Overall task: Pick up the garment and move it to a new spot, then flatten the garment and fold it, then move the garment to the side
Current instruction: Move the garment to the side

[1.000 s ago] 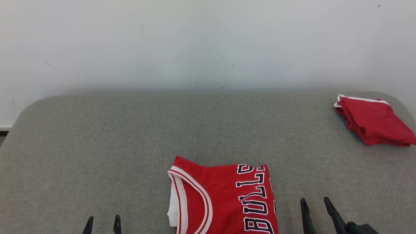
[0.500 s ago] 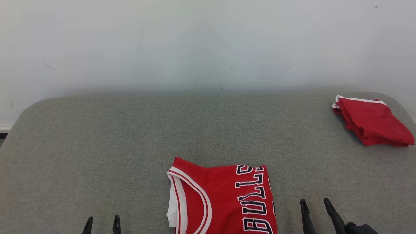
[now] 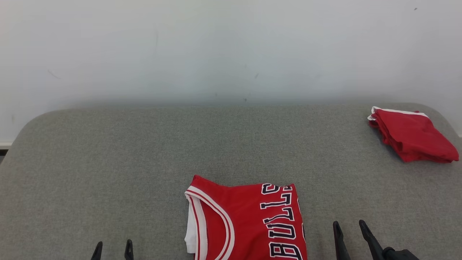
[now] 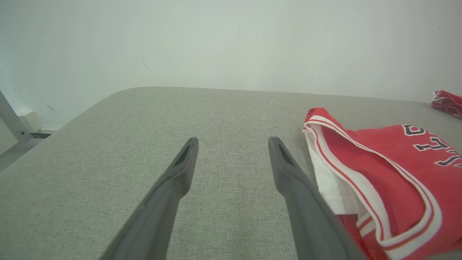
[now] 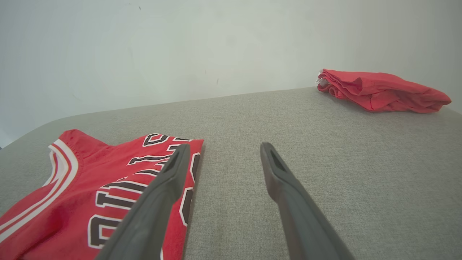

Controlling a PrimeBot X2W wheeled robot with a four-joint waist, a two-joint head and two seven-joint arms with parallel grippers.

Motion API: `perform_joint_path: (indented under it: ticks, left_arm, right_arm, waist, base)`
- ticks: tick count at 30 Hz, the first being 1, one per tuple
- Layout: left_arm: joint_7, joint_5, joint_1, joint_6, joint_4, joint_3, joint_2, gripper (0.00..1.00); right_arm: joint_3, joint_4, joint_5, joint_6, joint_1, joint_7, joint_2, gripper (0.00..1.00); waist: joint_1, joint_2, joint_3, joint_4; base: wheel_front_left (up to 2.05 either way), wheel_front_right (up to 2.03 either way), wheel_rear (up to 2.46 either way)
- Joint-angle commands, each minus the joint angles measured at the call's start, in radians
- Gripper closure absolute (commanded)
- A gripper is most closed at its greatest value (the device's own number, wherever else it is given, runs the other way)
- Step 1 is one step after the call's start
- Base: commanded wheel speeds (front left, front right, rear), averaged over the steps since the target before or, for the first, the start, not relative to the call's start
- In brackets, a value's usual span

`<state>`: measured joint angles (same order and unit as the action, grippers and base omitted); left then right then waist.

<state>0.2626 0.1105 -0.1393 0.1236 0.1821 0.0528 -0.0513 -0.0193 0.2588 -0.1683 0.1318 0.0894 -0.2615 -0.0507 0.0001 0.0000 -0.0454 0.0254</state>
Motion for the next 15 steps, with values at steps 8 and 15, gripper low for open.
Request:
perform_joint_path:
  ticks: [8,15]
  left_arm:
    - [0.003,0.005,-0.005,0.002,-0.004,0.002,0.002,0.0]
    - [0.003,0.007,-0.006,0.0,-0.006,0.0,0.002,0.0]
  right_arm:
    - [-0.004,0.004,0.004,-0.002,0.002,-0.004,0.001,0.0]
    - [-0.014,0.029,0.012,-0.002,-0.013,-0.004,0.001,0.0]
  waist:
    - [-0.0001,0.0,0.0,0.0]
    - [-0.0001,0.0,0.002,0.001]
  base:
    - [0.0,0.0,0.0]
    - [0.0,0.0,0.0]
